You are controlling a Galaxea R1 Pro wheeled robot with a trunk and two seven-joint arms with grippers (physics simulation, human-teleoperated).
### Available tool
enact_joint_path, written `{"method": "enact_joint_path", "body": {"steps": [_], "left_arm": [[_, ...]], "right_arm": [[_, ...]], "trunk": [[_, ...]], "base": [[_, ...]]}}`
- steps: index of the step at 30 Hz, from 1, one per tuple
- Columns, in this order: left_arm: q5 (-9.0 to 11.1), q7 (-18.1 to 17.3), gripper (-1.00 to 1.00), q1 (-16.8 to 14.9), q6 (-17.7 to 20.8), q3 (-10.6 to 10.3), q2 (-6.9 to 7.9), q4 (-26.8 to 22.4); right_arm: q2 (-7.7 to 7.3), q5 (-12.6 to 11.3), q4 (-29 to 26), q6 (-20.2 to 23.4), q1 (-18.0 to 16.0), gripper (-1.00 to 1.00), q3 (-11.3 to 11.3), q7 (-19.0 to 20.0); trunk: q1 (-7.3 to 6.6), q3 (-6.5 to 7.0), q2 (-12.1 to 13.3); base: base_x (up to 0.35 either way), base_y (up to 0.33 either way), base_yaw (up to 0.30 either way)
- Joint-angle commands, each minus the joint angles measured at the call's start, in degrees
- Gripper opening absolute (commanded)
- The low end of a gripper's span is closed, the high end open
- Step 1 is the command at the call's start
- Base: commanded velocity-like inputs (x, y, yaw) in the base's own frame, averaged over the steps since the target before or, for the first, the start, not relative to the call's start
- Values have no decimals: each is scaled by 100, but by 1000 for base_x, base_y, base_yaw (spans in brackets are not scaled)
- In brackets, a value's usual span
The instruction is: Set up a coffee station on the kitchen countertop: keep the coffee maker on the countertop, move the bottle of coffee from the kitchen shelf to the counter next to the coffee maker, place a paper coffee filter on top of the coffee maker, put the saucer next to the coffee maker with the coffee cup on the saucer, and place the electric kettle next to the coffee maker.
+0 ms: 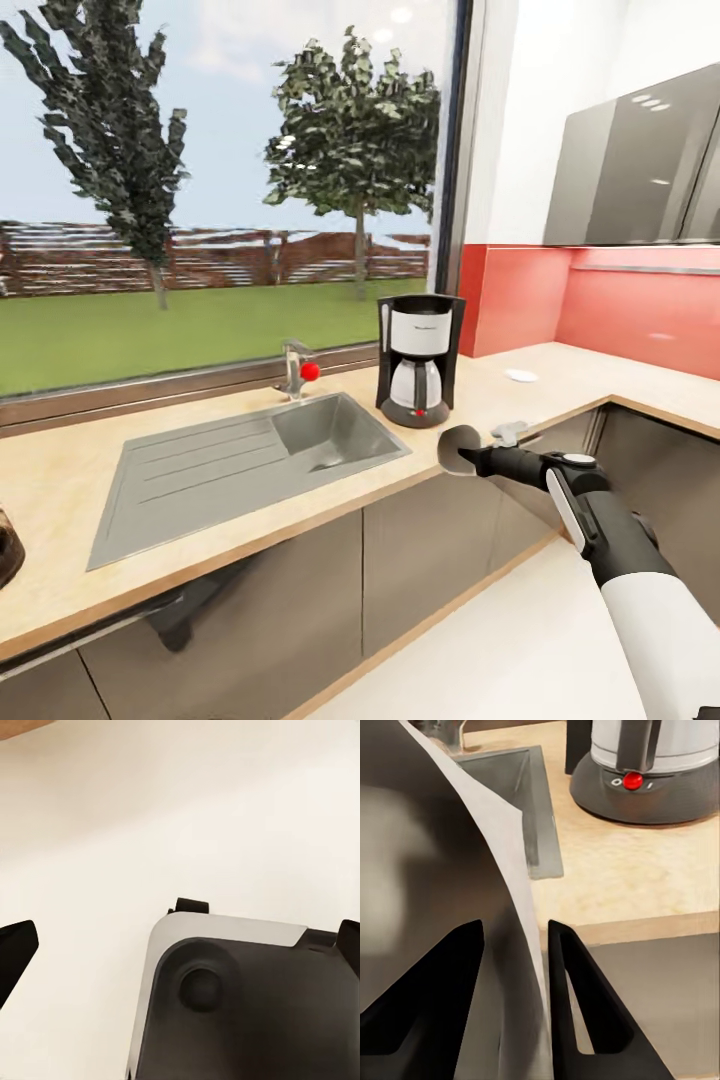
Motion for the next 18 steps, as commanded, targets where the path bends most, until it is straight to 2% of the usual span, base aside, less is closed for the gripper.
{"method": "enact_joint_path", "body": {"steps": [1,5,18], "left_arm": [[51,-6,100,2,-6,0,-1,-7],[51,-6,100,-1,-9,-4,-5,-7],[51,3,100,3,-15,-9,-10,-7]], "right_arm": [[1,-10,-7,46,-2,-100,-11,21],[1,-10,-7,46,-2,-100,-11,21],[1,-10,-7,46,-2,-100,-11,21]], "trunk": [[1,-6,-4],[1,-6,-4],[-285,228,518]], "base": [[3,-4,106],[2,-2,46],[0,0,4]]}}
